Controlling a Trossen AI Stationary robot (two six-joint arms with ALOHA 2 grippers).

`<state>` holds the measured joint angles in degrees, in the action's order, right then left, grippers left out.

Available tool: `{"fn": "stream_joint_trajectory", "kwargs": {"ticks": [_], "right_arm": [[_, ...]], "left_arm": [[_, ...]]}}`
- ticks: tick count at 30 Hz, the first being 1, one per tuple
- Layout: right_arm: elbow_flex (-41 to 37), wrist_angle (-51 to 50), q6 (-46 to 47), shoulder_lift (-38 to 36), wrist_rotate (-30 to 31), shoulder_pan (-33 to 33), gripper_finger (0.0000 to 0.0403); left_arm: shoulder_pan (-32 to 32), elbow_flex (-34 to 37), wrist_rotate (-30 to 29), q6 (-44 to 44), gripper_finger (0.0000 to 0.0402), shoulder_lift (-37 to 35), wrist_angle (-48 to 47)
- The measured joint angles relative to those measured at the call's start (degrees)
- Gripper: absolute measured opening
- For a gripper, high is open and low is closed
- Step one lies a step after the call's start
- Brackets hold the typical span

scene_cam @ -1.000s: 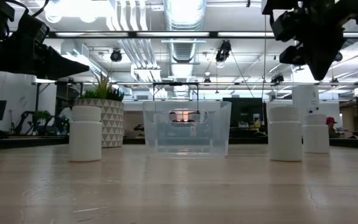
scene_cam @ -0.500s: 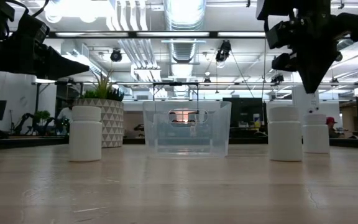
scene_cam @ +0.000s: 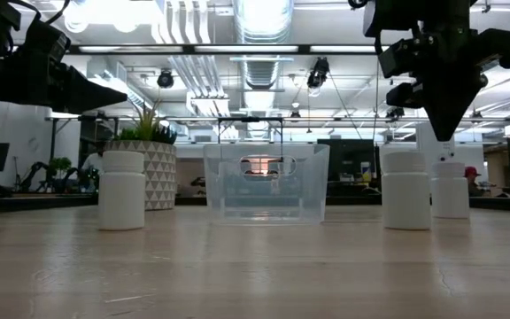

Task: Pick and place pill bottles into a basket
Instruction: Put the white pill bottle into the transparent container

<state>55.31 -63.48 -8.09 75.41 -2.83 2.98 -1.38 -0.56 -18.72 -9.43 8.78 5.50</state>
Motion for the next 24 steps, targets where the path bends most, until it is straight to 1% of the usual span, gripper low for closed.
{"fn": "stream_joint_trajectory", "kwargs": {"ticks": [7, 19, 22, 24], "right_arm": [[-2.3, 1.4, 0.2, -1.0, 0.0, 0.0, 0.0009], [-2.3, 1.6, 0.0, -0.9, -0.1, 0.0, 0.0009], [-2.3, 1.6, 0.0, -0.9, -0.1, 0.0, 0.0018], [-2.3, 1.6, 0.0, -0.9, -0.1, 0.0, 0.0032]], "left_arm": [[0.0, 0.0, 0.0, 0.0, 0.0, 0.0, 0.0], [0.0, 0.0, 0.0, 0.0, 0.0, 0.0, 0.0], [0.0, 0.0, 0.0, 0.0, 0.0, 0.0, 0.0], [0.0, 0.0, 0.0, 0.0, 0.0, 0.0, 0.0]]}}
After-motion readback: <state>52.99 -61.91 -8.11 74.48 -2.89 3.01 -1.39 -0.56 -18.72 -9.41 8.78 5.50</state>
